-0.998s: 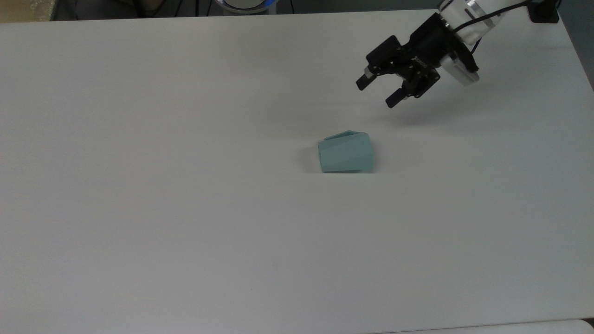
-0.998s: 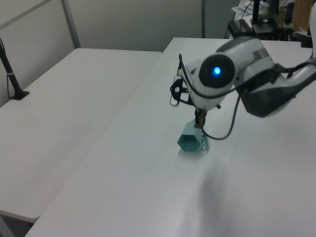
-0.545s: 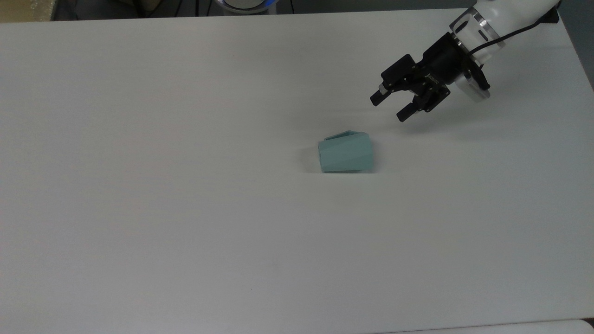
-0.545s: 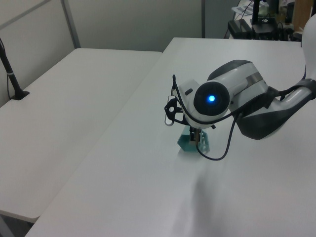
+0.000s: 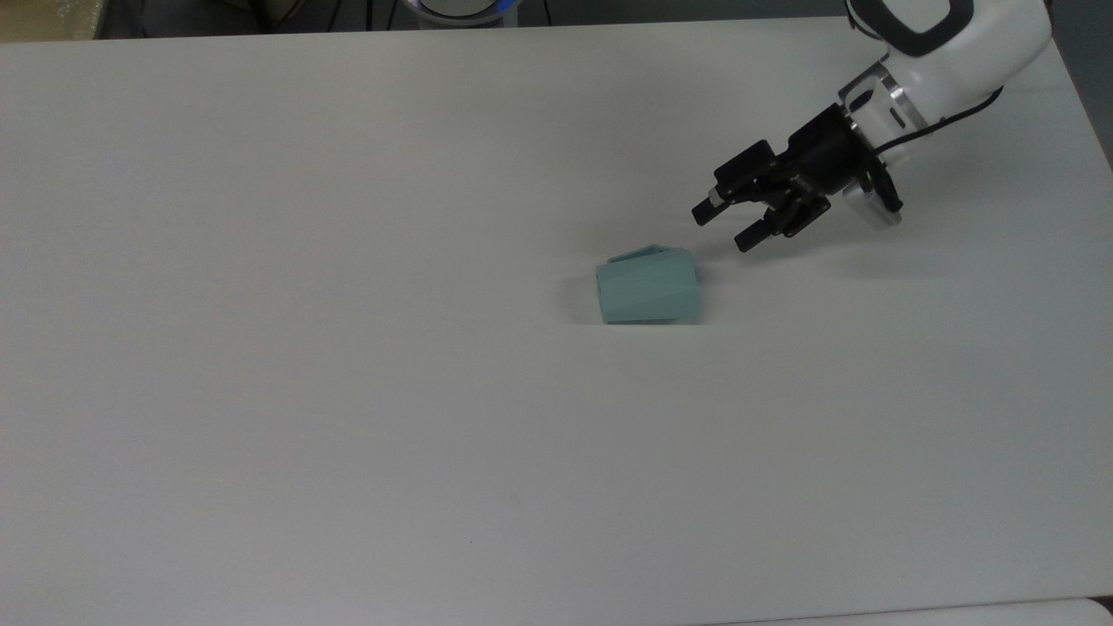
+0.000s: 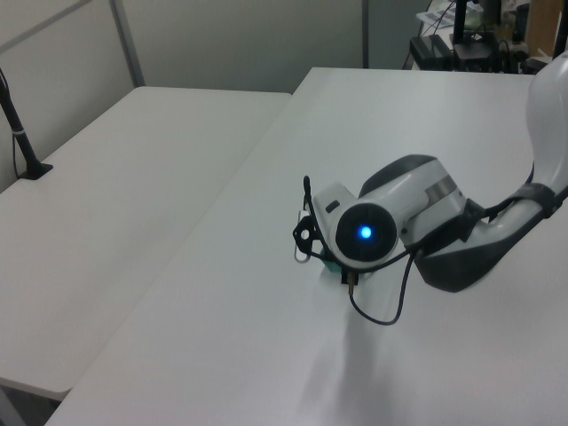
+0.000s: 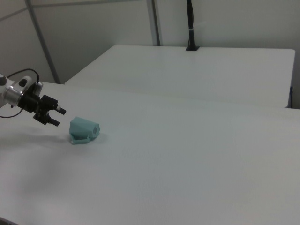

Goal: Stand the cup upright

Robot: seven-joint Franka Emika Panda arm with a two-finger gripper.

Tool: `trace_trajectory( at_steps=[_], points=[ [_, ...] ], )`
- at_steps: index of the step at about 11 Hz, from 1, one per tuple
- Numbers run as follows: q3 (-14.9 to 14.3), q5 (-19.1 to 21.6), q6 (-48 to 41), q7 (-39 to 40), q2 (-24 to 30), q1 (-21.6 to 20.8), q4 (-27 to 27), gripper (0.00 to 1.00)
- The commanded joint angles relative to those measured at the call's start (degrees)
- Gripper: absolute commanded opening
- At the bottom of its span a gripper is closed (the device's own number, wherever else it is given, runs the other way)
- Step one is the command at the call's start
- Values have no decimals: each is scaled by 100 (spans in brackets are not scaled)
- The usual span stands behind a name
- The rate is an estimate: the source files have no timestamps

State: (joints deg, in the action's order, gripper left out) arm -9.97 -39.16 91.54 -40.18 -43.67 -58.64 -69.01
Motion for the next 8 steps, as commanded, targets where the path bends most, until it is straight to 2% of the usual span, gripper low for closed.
trace_trajectory(
  at_steps=[1, 4, 8],
  points=[
    [-49, 5, -145, -121, -255, -33, 274, 100],
    [-49, -574, 425, -121, -334, 45, 212, 100],
    [-58, -830, 734, -95, -440, 247, 204, 100]
  ],
)
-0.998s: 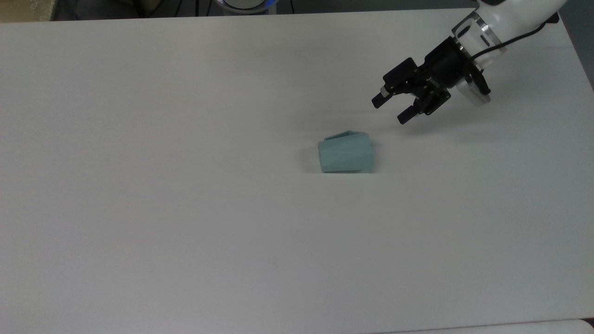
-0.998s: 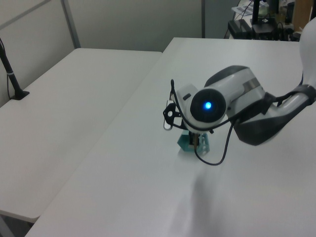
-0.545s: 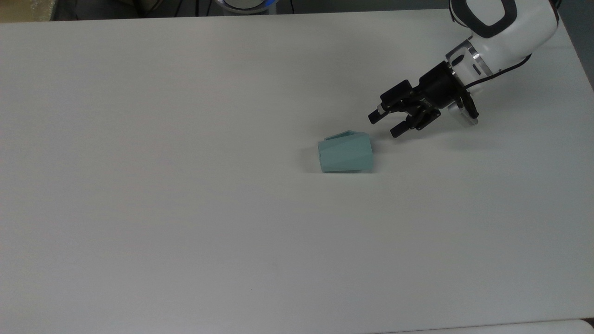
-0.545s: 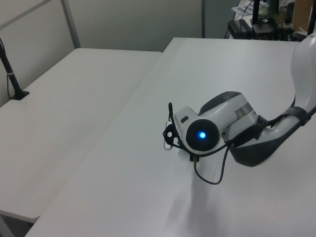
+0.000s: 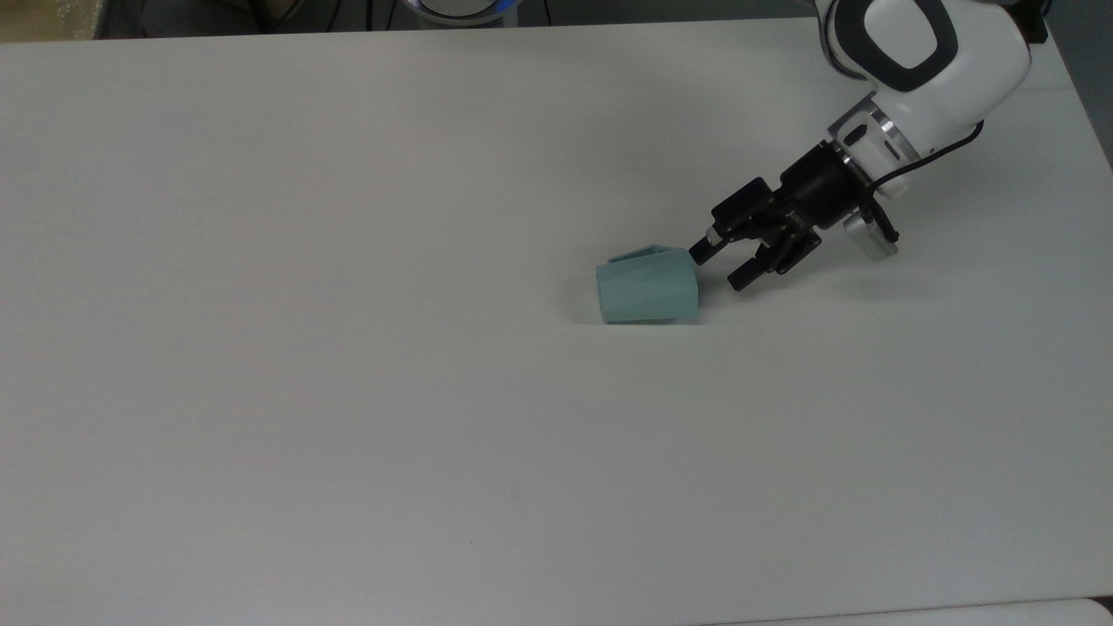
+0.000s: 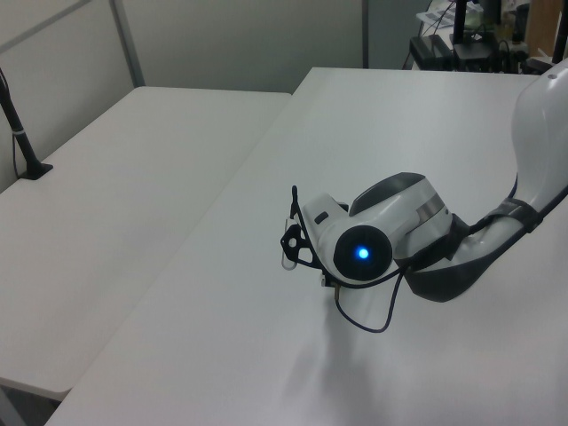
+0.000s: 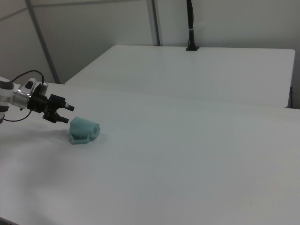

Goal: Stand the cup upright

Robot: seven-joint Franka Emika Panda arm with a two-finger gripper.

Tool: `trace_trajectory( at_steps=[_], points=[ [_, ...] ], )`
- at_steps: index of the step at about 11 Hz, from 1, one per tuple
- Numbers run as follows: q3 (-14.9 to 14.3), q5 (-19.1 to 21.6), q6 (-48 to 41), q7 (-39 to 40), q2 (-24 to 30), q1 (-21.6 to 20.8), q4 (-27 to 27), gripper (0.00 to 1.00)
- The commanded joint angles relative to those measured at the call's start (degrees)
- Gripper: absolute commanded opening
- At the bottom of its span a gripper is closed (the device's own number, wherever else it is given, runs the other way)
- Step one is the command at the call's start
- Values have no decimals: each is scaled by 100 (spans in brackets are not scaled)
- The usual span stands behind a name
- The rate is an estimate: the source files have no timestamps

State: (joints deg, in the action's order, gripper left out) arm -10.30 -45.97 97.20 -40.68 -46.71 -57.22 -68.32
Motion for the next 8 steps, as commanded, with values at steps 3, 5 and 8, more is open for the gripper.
trace_trajectory(
  at_steps=[3, 5, 8],
  points=[
    [-34, -175, 28, -71, -163, 123, -76, 100],
    [-25, -184, -244, -133, -154, 97, -138, 100],
    [-25, -245, -254, -159, -154, 97, -269, 98]
  ],
)
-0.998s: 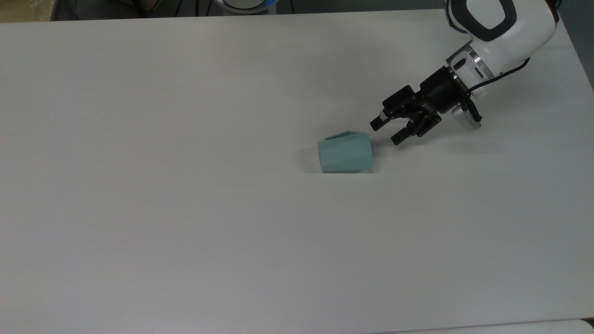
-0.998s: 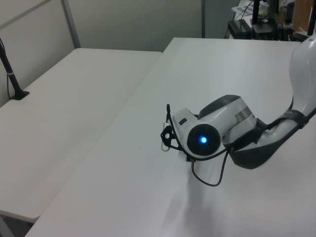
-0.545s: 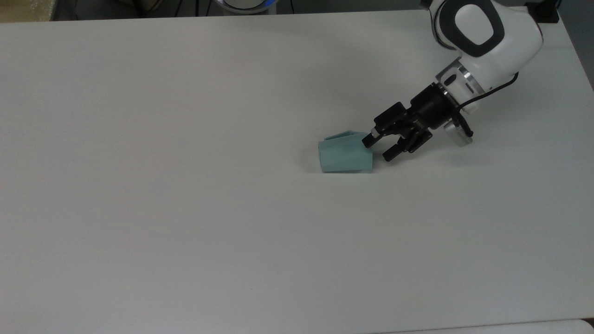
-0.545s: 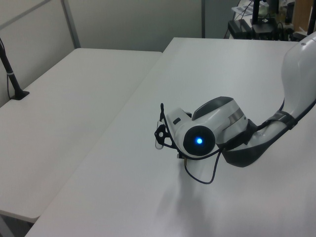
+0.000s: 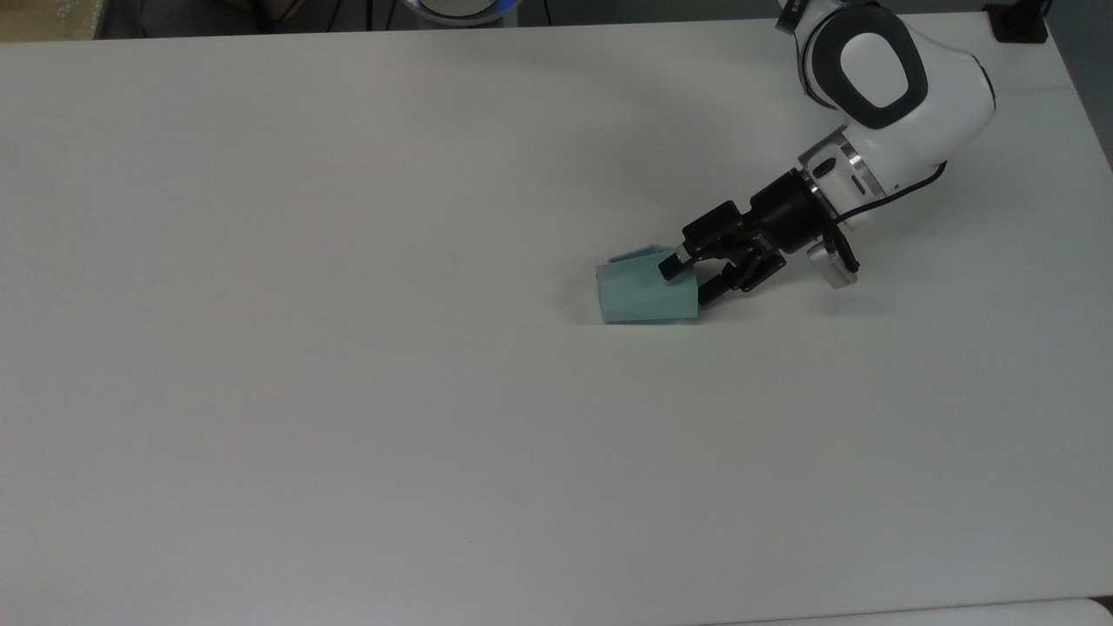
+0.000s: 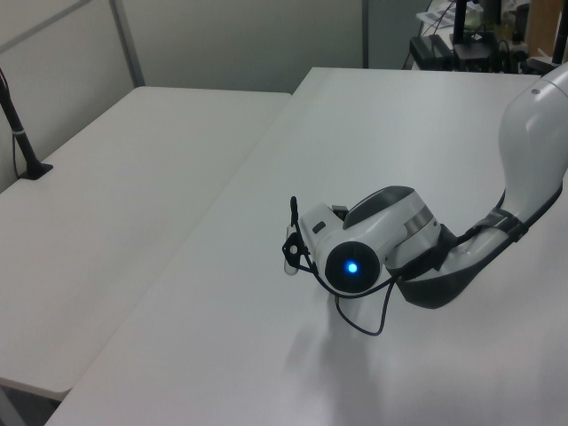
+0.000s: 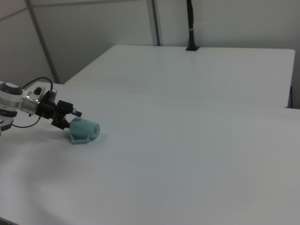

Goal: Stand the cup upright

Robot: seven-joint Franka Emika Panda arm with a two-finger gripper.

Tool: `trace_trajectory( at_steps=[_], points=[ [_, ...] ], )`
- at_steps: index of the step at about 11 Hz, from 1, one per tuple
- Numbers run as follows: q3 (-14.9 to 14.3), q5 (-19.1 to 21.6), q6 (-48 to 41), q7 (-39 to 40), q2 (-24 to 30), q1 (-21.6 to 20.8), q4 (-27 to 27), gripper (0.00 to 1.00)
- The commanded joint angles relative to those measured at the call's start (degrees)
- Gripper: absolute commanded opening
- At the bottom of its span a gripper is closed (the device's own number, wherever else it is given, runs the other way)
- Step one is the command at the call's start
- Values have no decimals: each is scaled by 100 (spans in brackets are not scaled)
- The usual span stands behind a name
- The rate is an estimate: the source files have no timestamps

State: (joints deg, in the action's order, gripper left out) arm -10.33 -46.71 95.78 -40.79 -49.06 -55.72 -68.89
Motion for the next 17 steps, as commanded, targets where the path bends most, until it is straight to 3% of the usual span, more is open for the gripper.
trace_trajectory(
  at_steps=[1, 3, 5, 9, 11, 12, 14, 17],
  points=[
    [-22, -198, -112, -148, 72, -53, -247, 97],
    [-30, -225, -112, -148, 72, -27, -247, 97],
    [-48, -225, -103, -148, 72, -27, -256, 87],
    [-101, -225, -94, -148, 80, -27, -256, 44],
    [-136, -259, -164, -157, 98, -36, -413, 16],
    [-188, -260, -208, -183, 89, -53, -501, 7],
    [-189, -338, -270, -288, 98, -53, -598, 0],
    [-189, -339, -393, -307, 124, -62, -573, 0]
  ],
)
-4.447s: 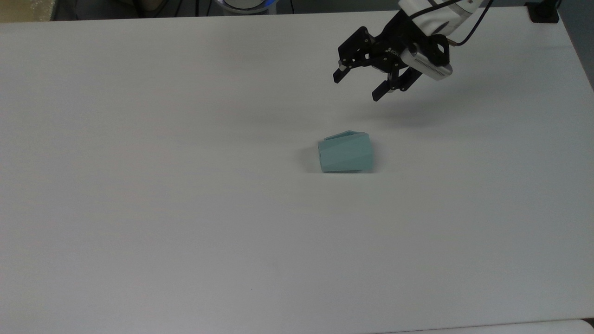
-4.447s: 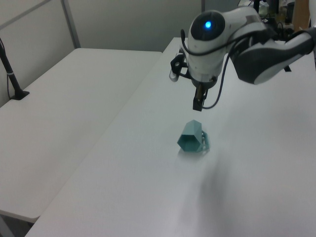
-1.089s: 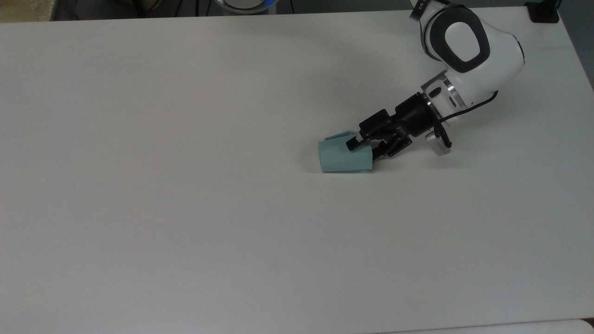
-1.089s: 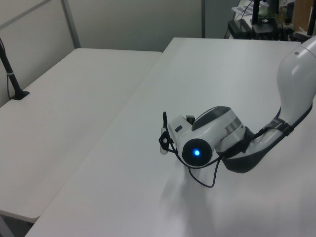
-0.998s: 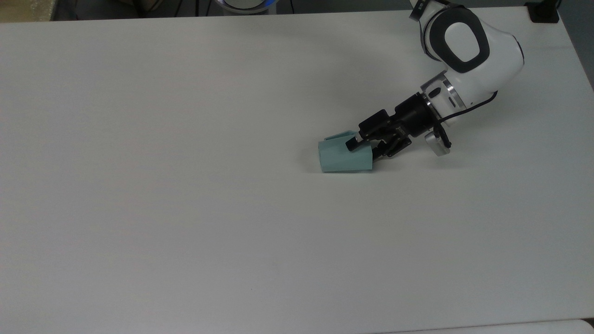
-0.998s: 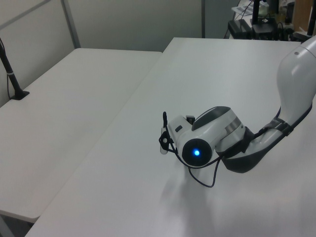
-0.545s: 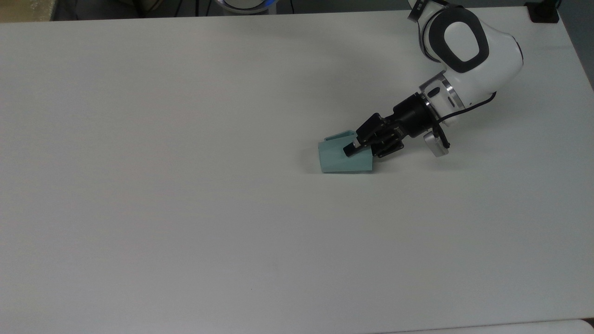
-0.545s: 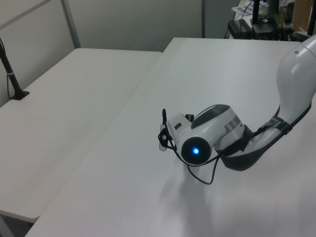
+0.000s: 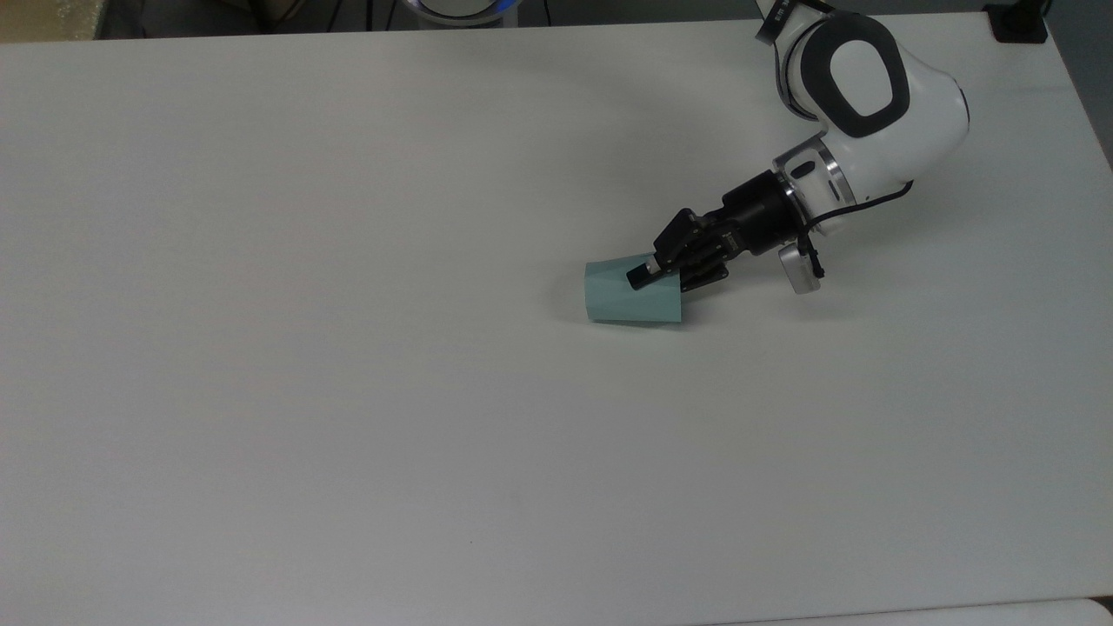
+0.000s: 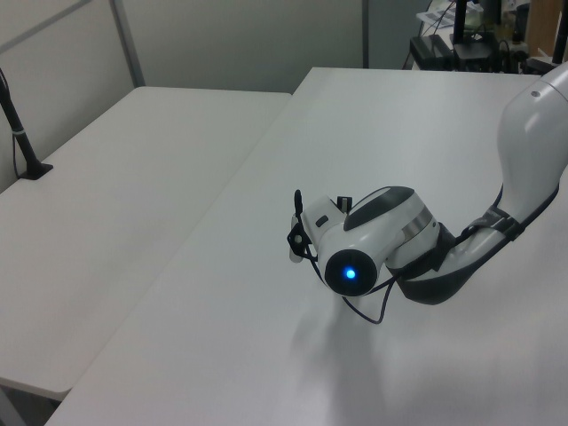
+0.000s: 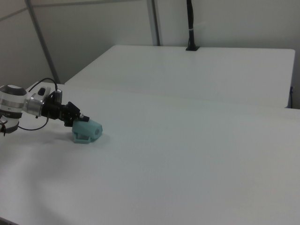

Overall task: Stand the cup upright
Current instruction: 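Lift and rotate the held cup so its base points down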

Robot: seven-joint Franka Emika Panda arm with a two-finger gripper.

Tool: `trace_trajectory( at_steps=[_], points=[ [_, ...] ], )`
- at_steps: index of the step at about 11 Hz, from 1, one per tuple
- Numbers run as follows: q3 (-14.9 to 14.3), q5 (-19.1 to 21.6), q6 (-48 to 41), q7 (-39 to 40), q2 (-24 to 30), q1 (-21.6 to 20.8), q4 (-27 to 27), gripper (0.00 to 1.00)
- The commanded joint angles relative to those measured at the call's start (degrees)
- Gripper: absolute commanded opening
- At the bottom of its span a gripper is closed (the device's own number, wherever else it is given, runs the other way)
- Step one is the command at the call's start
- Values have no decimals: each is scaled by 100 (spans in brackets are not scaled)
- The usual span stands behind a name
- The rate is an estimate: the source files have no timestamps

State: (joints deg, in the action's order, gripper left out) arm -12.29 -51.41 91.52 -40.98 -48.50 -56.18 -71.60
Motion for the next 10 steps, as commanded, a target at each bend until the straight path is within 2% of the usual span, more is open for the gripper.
trace_trajectory(
  at_steps=[1, 4, 7, 10],
  points=[
    [7, 140, 7, -279, 147, -7, -285, 0],
    [42, 280, 32, -227, 962, 142, -582, 0],
    [42, 912, 112, -218, 1745, 580, -907, 0],
    [51, 1421, 129, -209, 2098, 1063, -1111, 0]
  ],
)
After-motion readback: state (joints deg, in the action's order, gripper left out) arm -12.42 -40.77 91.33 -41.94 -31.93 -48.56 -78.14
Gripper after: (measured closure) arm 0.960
